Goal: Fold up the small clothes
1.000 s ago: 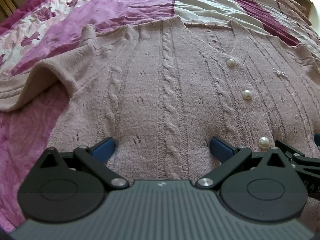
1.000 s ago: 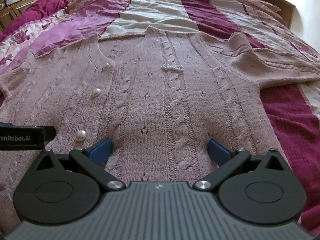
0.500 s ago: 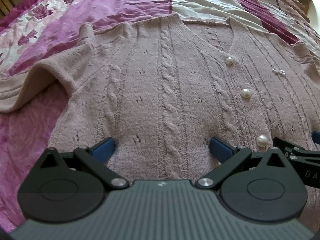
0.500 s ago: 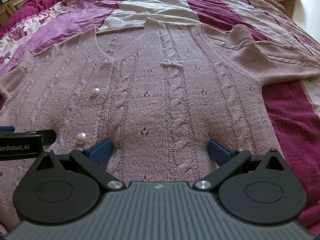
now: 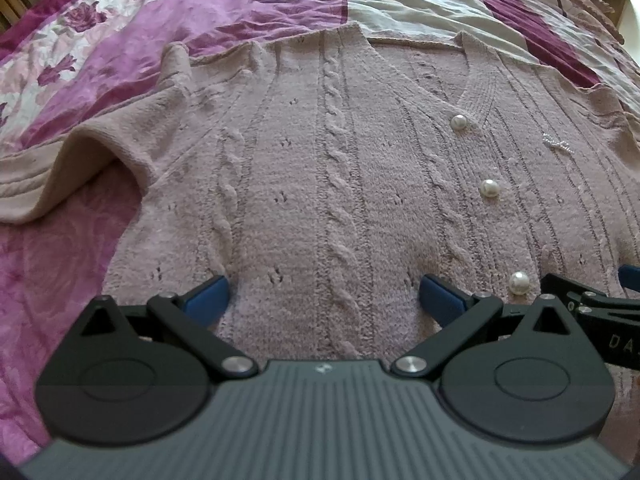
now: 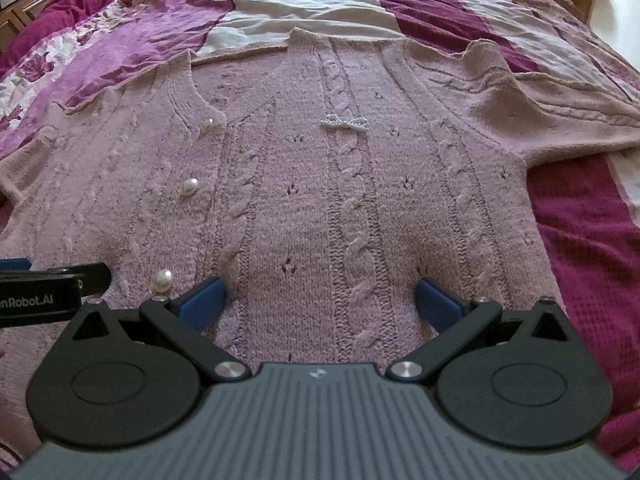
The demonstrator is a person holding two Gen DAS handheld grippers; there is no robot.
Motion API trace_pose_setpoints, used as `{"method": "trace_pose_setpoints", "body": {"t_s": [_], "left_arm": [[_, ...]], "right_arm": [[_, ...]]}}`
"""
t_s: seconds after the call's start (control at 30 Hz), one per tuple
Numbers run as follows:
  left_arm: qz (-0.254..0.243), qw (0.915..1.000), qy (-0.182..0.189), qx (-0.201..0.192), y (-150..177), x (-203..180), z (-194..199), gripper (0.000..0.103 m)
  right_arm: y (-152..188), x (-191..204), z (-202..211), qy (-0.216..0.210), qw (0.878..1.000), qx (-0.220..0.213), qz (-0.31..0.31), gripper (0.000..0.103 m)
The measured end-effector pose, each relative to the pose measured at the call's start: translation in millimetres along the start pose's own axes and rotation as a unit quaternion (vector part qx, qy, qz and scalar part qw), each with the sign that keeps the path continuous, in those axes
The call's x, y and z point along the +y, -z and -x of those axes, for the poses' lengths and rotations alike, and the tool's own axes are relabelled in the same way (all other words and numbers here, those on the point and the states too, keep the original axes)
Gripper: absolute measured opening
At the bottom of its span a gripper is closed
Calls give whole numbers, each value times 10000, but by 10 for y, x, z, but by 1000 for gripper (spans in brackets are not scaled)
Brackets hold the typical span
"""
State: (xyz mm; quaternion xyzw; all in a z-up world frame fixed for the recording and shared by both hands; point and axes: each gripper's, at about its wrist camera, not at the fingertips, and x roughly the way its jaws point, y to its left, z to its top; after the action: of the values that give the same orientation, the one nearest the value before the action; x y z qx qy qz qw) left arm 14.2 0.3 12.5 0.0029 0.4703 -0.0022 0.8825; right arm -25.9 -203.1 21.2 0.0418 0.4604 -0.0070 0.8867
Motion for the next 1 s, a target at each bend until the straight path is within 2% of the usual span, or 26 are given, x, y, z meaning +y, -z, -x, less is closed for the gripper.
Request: {"method": "trace_pose_setpoints", "body": {"t_s": [0.2,0.4,0.53,0.7,1.0], "left_arm": [[63,10000,21,50,-30,3,42,103],[131,9999,60,96,-84,-18,75,103],[70,9999,78,61,-130,-76,112,103],[-29,10000,27,58,-177,-152,109,103],[-160,9997,-59,192,-186,-236,8,103]], "right_arm": [[-72,-95,58,-249,9996,-26,-108,103],[-222,-443,146,-382,9984,-266,-325,103],[-381,-828,178,-329,9969,-391,-593,103],[-565,-1394,155,-47,9935,-617,-955,103],[-778,-2440,16,334,9791,-973,-1756,103]]}}
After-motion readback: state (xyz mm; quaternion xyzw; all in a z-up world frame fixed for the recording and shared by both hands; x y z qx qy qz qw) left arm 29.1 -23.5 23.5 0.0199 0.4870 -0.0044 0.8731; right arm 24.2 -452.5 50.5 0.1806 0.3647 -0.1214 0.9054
